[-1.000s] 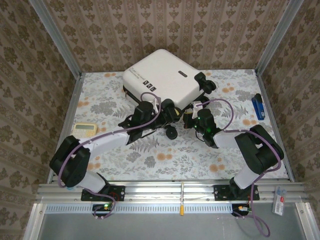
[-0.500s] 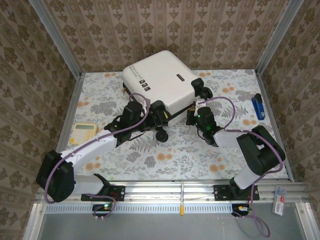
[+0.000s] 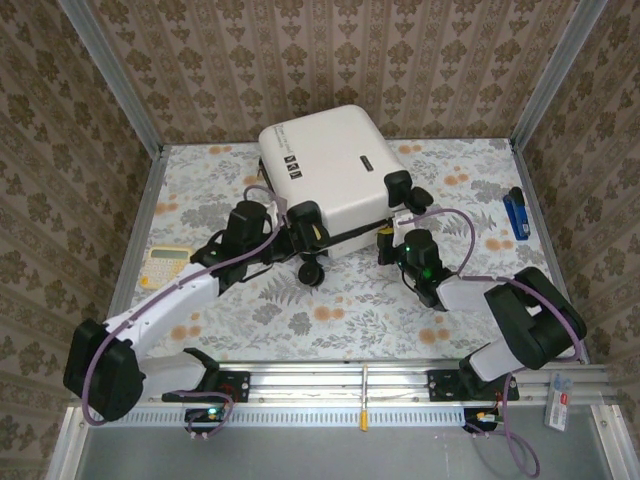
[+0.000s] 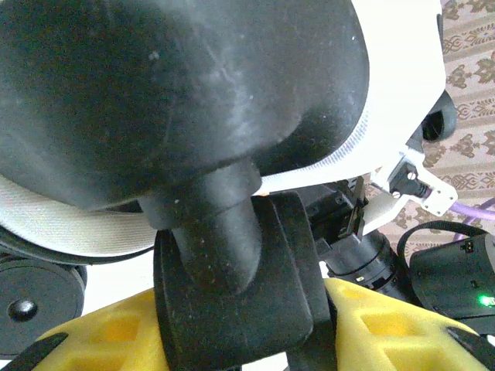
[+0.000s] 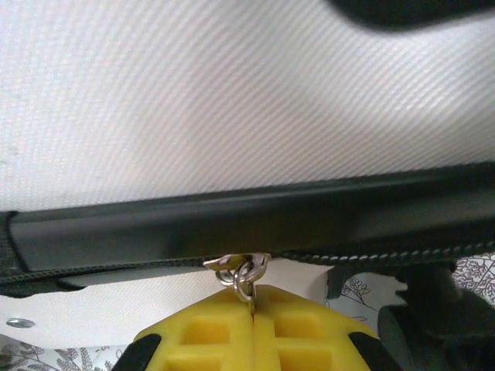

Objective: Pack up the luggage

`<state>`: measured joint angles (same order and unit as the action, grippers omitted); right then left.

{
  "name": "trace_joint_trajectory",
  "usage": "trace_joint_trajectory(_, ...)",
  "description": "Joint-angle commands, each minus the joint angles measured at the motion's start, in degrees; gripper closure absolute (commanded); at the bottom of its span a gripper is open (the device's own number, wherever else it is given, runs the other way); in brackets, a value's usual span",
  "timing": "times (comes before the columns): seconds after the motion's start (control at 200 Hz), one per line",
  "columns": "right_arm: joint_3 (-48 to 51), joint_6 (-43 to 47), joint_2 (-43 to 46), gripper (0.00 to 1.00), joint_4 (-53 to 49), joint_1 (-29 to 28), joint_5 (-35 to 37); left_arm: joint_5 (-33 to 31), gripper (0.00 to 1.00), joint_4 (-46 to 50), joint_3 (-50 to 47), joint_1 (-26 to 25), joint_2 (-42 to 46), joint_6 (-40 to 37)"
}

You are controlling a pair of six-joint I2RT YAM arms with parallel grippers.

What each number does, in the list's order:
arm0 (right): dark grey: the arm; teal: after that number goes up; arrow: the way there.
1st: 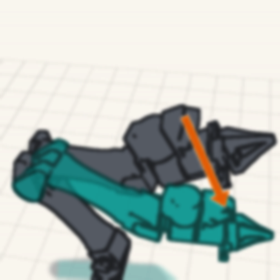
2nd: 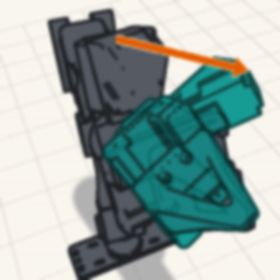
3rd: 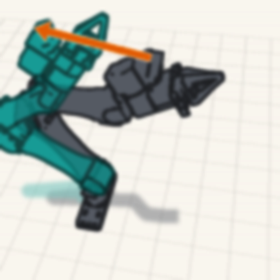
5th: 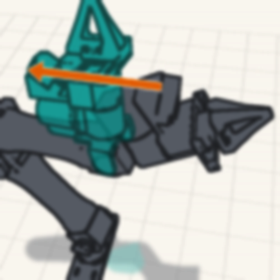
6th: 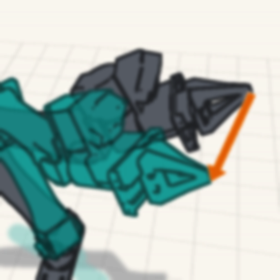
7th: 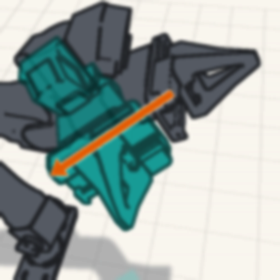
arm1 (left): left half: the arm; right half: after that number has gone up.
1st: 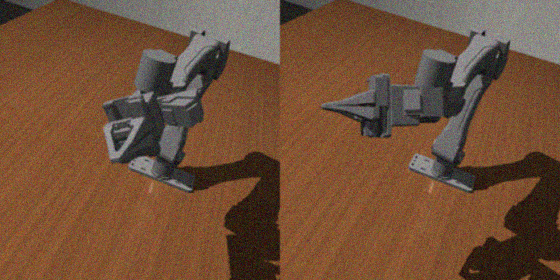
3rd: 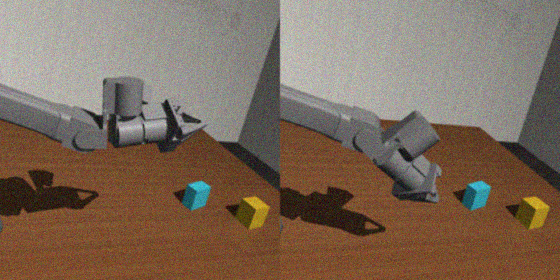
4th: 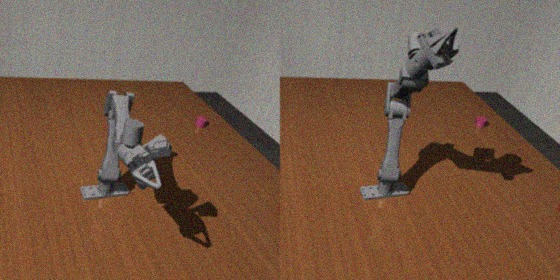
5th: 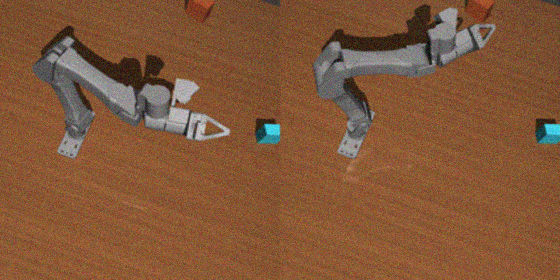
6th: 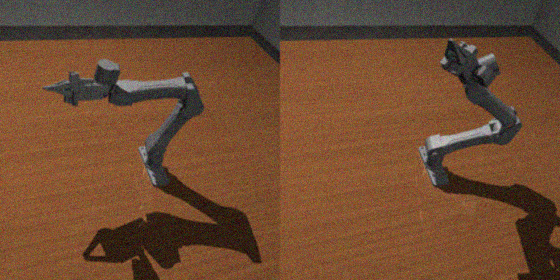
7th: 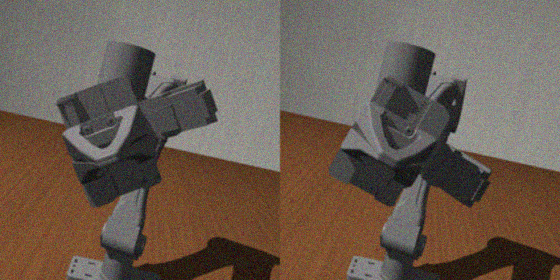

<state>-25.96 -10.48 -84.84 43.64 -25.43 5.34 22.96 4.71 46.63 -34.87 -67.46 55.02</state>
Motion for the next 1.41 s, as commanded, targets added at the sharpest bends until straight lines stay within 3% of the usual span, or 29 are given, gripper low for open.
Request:
trace_joint_trajectory(0.0,-1.05,-2.59,4.27,1.00,8.20,2.27,13.45,-0.09,0.81,-2.95,-0.20,2.36,5.29,-8.58)
trace_joint_trajectory(0.175,-1.03,-6.20,4.68,1.00,7.43,2.26,20.68,0.53,0.82,-4.87,-2.39,3.05,6.53,-6.92)
trace_joint_trajectory(0.405,-1.05,-6.14,8.02,1.00,5.31,2.34,24.26,0.71,0.82,-2.11,-3.30,5.56,8.11,-8.45)
trace_joint_trajectory(0.615,0.62,-4.01,9.16,1.00,7.43,2.36,21.36,6.28,0.82,-0.23,-4.34,11.33,7.49,-12.22)
trace_joint_trajectory(0.85,3.53,-0.53,12.29,1.00,10.09,2.34,10.97,10.43,0.82,0.89,-5.21,17.43,5.99,-16.29)
trace_joint_trajectory(1.045,5.06,-1.21,14.34,1.00,8.79,1.46,2.71,17.65,0.78,-1.07,-5.26,21.25,4.34,-19.77)
trace_joint_trajectory(1.23,5.39,-1.21,14.96,1.00,7.38,-1.29,0.64,20.22,0.78,0.48,-3.07,26.62,1.37,-23.78)
trace_joint_trajectory(1.4,4.71,-1.36,14.88,1.00,5.20,-3.27,3.31,23.05,0.78,-1.28,-1.35,31.82,-1.47,-23.99)
